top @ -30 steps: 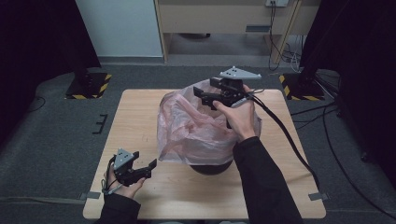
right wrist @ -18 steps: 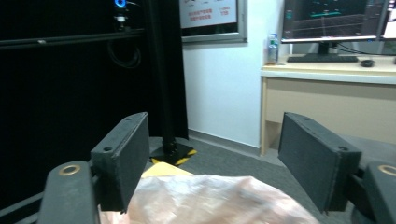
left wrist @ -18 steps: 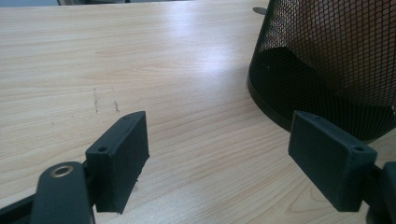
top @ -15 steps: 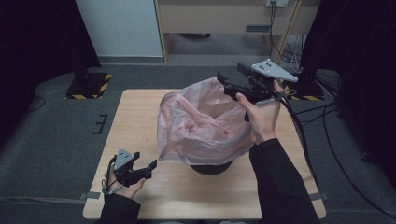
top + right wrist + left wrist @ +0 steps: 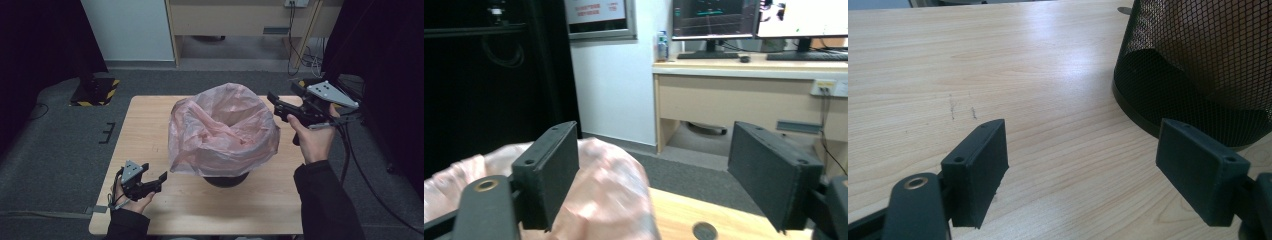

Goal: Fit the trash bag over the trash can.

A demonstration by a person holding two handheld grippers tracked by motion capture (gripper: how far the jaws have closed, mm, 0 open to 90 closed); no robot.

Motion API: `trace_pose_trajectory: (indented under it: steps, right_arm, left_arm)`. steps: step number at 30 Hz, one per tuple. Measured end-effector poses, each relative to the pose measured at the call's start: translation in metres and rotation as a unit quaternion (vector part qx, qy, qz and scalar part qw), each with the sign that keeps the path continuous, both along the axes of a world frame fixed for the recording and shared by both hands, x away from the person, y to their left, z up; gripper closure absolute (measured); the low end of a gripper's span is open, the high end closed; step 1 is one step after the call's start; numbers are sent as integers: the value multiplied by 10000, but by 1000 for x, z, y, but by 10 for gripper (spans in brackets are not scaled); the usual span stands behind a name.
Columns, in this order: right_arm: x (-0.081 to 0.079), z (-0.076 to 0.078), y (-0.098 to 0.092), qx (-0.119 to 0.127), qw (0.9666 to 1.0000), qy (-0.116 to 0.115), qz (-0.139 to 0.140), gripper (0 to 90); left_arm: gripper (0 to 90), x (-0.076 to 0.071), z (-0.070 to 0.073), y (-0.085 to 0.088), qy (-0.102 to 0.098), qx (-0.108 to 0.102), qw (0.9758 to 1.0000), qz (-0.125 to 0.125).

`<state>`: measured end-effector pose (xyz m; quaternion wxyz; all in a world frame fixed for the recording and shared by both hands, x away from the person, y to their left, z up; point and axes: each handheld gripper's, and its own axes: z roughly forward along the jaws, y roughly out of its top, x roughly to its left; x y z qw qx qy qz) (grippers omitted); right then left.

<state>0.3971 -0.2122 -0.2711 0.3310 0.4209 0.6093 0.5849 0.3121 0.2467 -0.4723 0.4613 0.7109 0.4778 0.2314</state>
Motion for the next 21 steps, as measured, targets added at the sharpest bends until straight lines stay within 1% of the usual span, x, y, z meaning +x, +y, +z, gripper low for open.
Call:
trace_pose_trajectory:
  steps: [2, 5, 6, 9, 13, 17, 18, 20, 21]
  right_arm:
    - [-3, -6, -10, -42, 10000, 40, -60, 182]
    - [-10, -18, -23, 41, 9999, 89, -107, 172]
    - [-13, -23, -28, 33, 9999, 115, -117, 167]
    - [-22, -44, -42, -86, 9994, 287, -192, 148]
    - [-33, -78, -62, 49, 9981, 529, -325, 140]
    - [-43, -109, -76, 116, 9960, 804, -383, 141]
    - [-45, -115, -79, 109, 9958, 821, -395, 142]
    - [-48, -128, -84, 56, 9945, 958, -410, 143]
    - [-49, -133, -85, 8, 9940, 1009, -422, 145]
  left_arm:
    - [199, 0, 0, 1, -6, -14, 10000, 14]
    - [199, -1, 0, 2, 11, -22, 10000, 22]
    - [199, -2, 0, 2, 18, -22, 10000, 23]
    - [199, -3, 0, 3, 8, -59, 10000, 38]
    - [199, -3, -1, 4, 61, -52, 10000, 42]
    - [199, -3, -2, 4, 103, -17, 9999, -33]
    - [200, -2, -2, 3, 127, -23, 9999, -59]
    - [196, -1, -3, 4, 155, 8, 9998, -106]
    - [193, -1, -5, 3, 213, 4, 9997, -114]
